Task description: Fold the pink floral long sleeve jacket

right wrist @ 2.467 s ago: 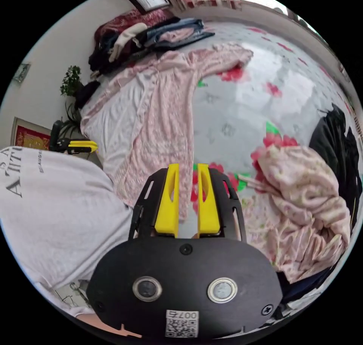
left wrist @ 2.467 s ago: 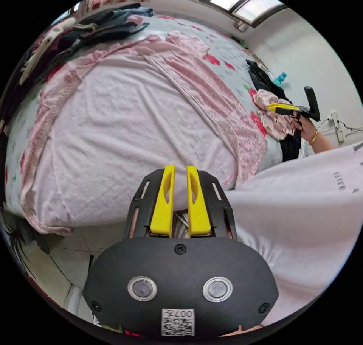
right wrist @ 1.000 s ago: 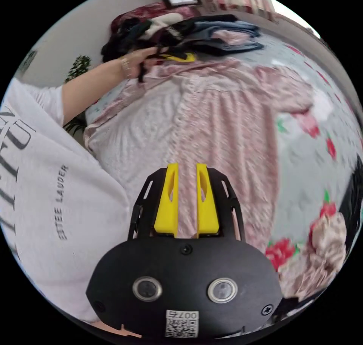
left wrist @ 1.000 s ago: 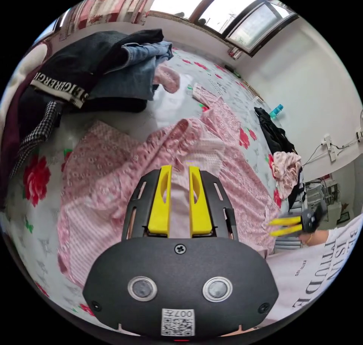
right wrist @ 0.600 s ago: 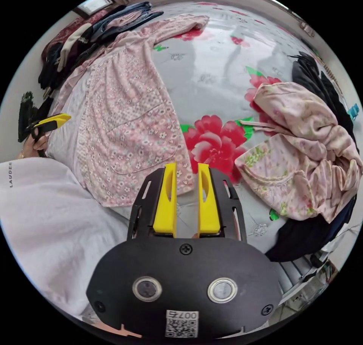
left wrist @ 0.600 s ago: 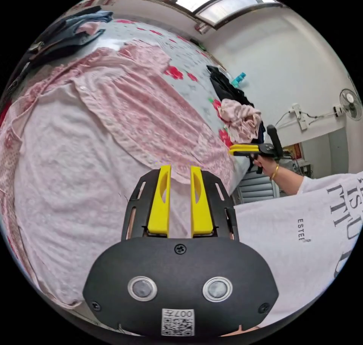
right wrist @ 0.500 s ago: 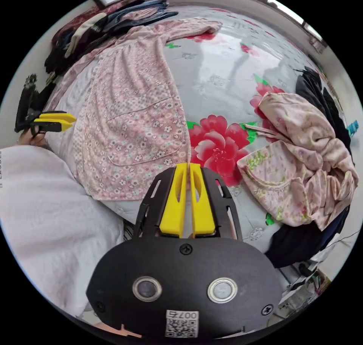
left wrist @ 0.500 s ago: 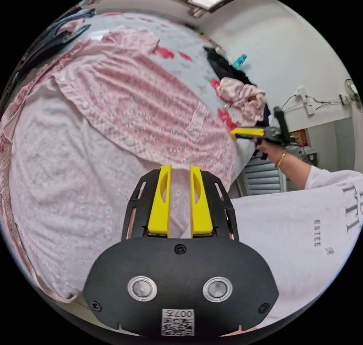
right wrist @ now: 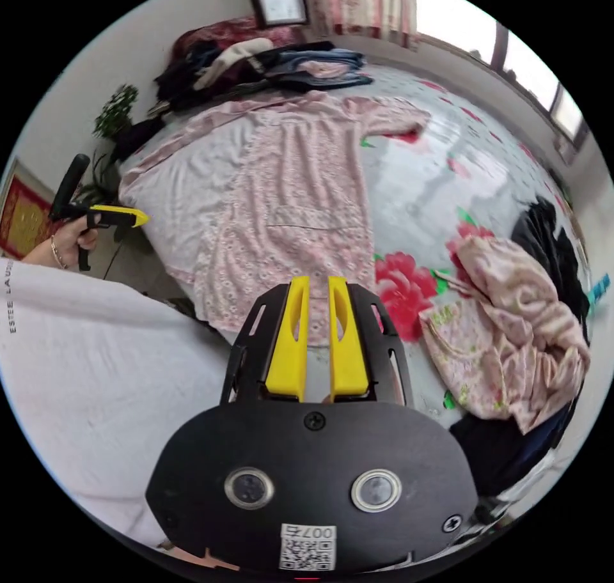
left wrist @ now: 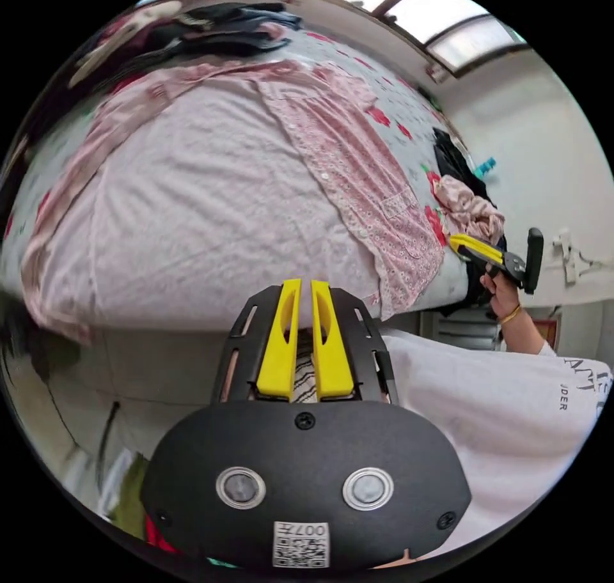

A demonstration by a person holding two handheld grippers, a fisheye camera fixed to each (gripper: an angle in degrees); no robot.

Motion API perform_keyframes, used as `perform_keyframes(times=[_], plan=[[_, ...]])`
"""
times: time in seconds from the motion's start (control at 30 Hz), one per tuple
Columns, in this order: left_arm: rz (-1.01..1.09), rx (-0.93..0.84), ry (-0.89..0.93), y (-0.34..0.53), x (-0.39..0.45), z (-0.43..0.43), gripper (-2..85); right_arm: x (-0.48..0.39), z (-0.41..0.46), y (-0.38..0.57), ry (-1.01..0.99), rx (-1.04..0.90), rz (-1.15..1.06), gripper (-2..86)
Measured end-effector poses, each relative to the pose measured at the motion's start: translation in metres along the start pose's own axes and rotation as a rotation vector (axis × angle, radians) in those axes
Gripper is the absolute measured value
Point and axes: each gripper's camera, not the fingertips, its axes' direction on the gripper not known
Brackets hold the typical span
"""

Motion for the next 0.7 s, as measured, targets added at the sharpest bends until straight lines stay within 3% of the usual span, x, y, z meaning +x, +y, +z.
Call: perform_keyframes(times=[0.17,0.33,0.5,0.7], plan=[[-0.248,0.132,-0.019,0.059,-0.053,-0.049,3.4,-0.032,0.047,-0.002,-0.047,-0.133,-0.142,6.2],[-0.437,0.274,-0.145,0.095,-0.114,-0.107,9.0,-0.022,0.049,0.008,-0.078,-0.214,-0.077,7.0],[-0.499,0.308,-0.253,0.086,-0.159,-0.140,12.7,-0.017,-0.016,-0.037,-0.160,0.001,-0.078,7.9],[-0.527,0.275,-0.219,0.043,-0.217,-0.141,14.6,-0.059,-0.043,-0.180,-0.372,0.154,-0.165,8.9]])
